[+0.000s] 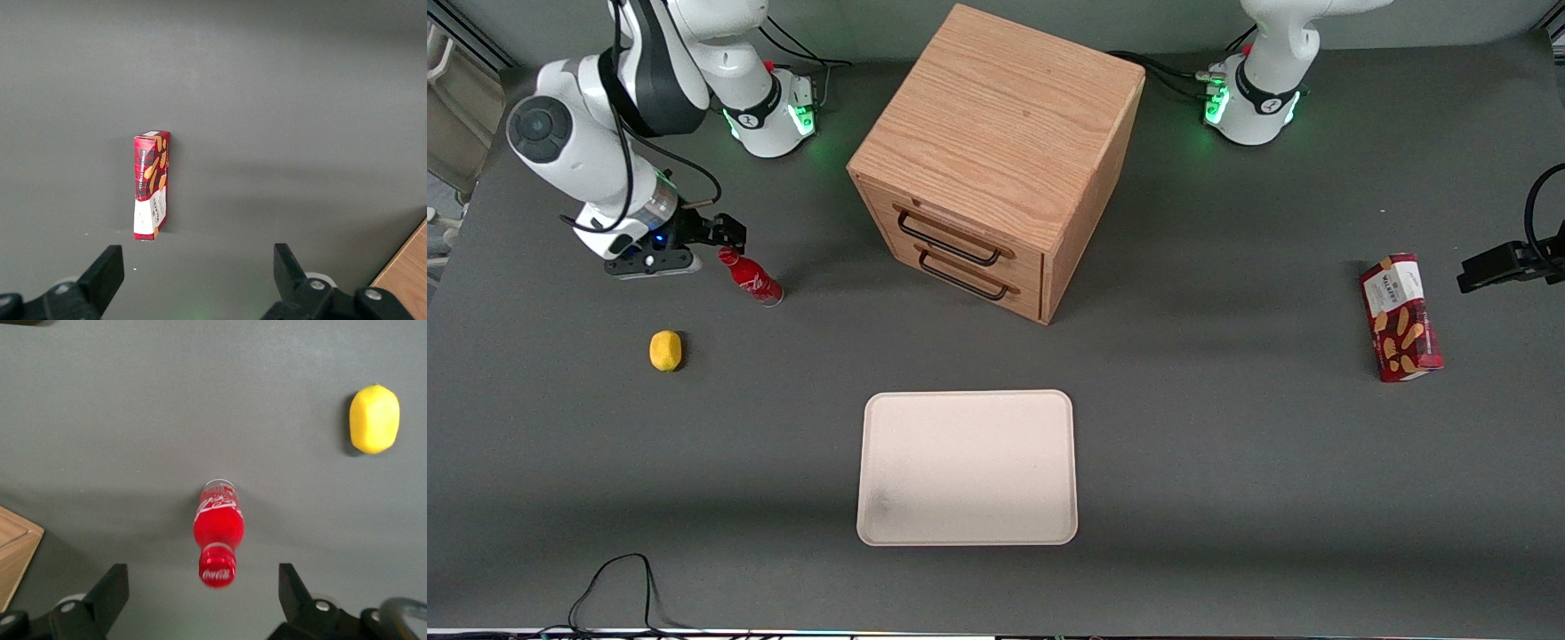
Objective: Place coke bottle on tray
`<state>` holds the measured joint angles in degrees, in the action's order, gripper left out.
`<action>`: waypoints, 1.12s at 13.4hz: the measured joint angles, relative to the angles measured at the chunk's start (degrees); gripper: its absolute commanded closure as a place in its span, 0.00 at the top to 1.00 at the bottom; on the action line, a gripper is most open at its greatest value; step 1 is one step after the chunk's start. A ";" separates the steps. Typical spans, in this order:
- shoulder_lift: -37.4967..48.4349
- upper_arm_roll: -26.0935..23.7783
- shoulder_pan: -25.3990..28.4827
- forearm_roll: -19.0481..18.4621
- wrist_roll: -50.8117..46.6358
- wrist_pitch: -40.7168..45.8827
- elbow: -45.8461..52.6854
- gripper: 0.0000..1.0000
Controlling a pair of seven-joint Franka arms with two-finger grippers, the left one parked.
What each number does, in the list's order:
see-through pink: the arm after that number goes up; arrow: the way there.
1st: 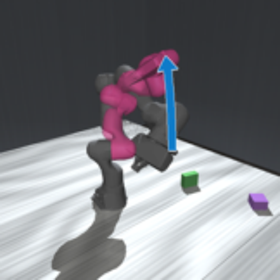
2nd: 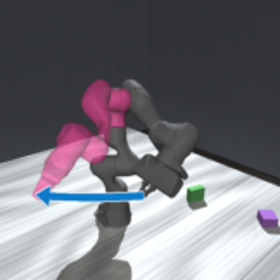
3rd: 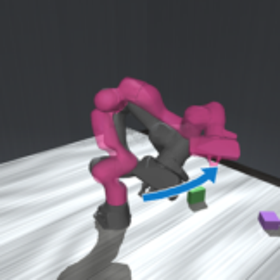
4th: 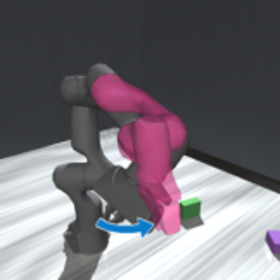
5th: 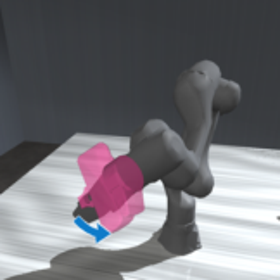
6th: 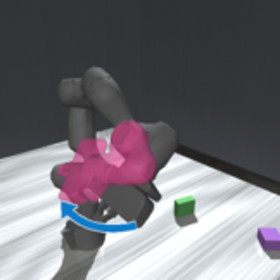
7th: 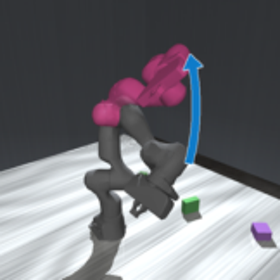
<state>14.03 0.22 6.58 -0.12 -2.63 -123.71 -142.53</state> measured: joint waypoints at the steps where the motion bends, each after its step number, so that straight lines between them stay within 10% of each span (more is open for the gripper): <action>1: -1.12 0.00 0.01 -0.03 0.35 -1.25 -0.20 0.99; 9: -3.22 0.00 0.01 -0.04 2.74 -7.05 -4.16 0.88; 10: -3.22 -0.01 0.01 -0.04 3.02 -7.15 -4.29 0.74; 12: -3.22 -0.01 0.02 -0.04 3.38 -7.32 -4.41 0.06; 15: -3.17 -0.01 0.02 -0.04 3.44 -7.67 -4.46 0.00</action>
<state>10.86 0.21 6.60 -0.16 0.81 -131.39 -146.98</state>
